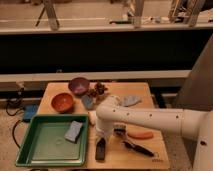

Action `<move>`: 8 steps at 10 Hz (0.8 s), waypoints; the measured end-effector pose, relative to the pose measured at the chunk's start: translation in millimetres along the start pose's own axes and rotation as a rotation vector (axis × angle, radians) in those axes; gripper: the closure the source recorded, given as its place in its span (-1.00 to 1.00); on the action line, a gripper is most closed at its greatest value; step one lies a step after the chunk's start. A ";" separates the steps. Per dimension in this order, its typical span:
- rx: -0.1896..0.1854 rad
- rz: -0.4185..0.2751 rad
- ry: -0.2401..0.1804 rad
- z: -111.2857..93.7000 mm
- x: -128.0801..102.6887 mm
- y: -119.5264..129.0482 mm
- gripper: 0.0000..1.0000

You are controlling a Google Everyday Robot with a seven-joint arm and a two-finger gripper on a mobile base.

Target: Wipe table surface with eraser

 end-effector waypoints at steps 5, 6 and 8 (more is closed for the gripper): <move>0.012 -0.012 -0.052 9.5 -54.8 2.9 1.00; 0.008 0.004 -0.055 9.2 -62.9 11.3 1.00; -0.004 0.035 -0.047 5.8 -69.2 26.1 1.00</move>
